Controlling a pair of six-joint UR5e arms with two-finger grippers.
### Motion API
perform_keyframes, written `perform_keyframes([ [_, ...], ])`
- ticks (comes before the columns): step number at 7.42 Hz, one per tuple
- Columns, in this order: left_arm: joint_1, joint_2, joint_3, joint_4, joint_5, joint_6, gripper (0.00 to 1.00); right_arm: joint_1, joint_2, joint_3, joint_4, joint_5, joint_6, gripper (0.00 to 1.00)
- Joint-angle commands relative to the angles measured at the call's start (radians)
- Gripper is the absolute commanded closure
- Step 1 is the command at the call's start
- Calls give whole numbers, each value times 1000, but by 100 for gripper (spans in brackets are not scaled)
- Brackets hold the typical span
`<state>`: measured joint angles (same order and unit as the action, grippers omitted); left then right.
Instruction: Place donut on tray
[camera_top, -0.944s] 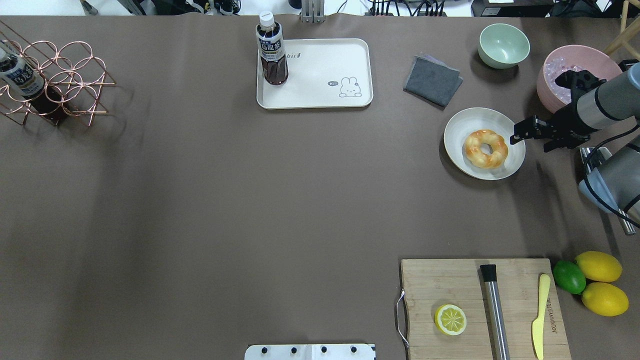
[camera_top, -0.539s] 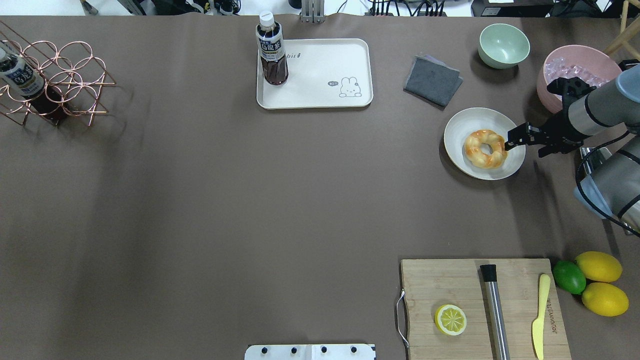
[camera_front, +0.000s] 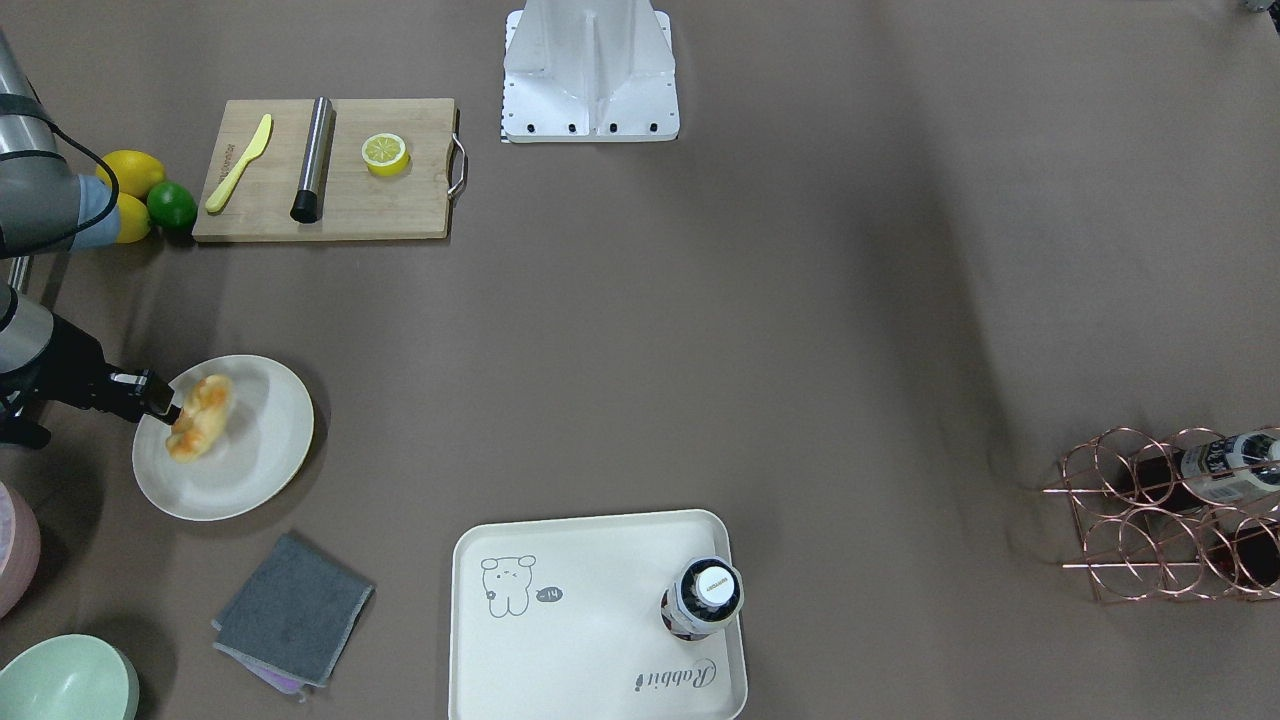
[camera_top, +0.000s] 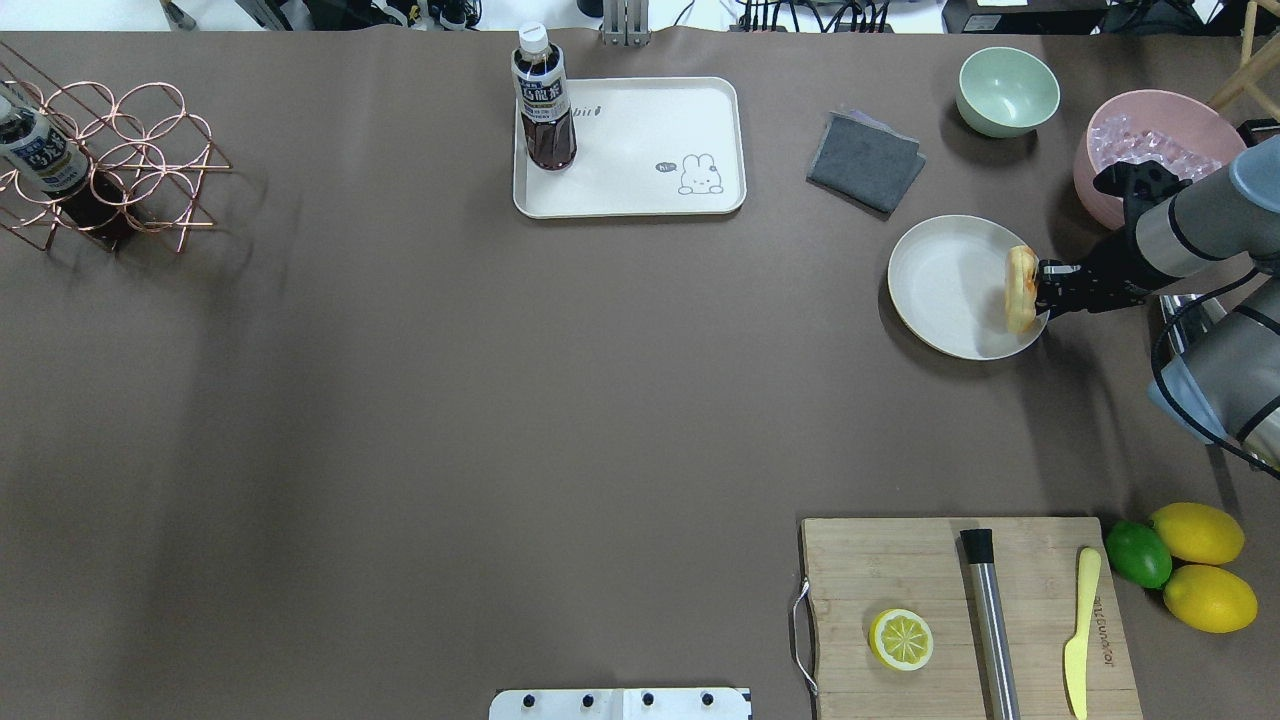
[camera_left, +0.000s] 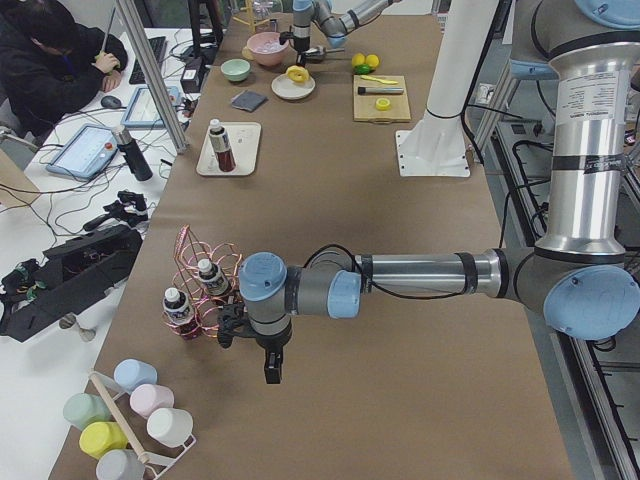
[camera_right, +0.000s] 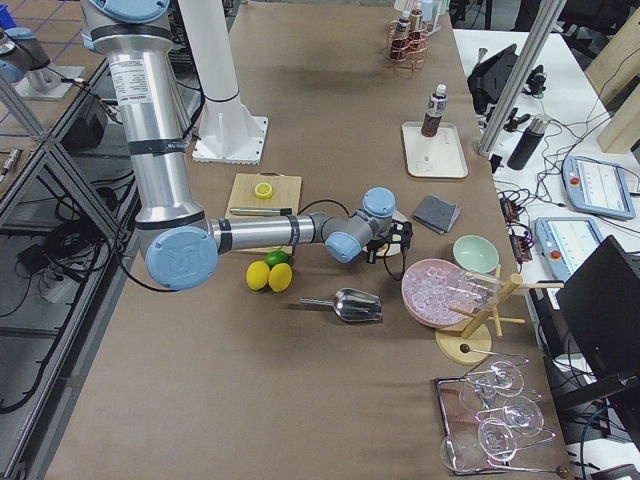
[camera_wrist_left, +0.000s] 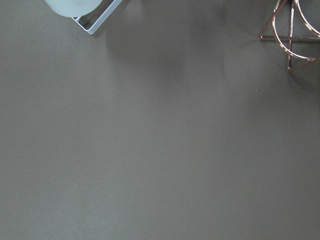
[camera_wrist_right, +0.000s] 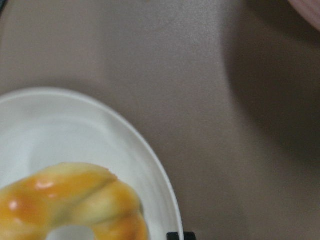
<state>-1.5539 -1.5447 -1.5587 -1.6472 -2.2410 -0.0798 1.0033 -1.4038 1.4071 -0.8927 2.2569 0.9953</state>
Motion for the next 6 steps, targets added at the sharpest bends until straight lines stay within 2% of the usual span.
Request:
perform_keyframes([
  [1,0,0,0,0,0,0,2,1,12,12,0,3,69,100],
  [3,0,-2,2,0,0,0,2,15,14,33,0,16,82,100],
  [6,18,-2,2,1,1,-2,2,83,54,52,0,168,117,100],
])
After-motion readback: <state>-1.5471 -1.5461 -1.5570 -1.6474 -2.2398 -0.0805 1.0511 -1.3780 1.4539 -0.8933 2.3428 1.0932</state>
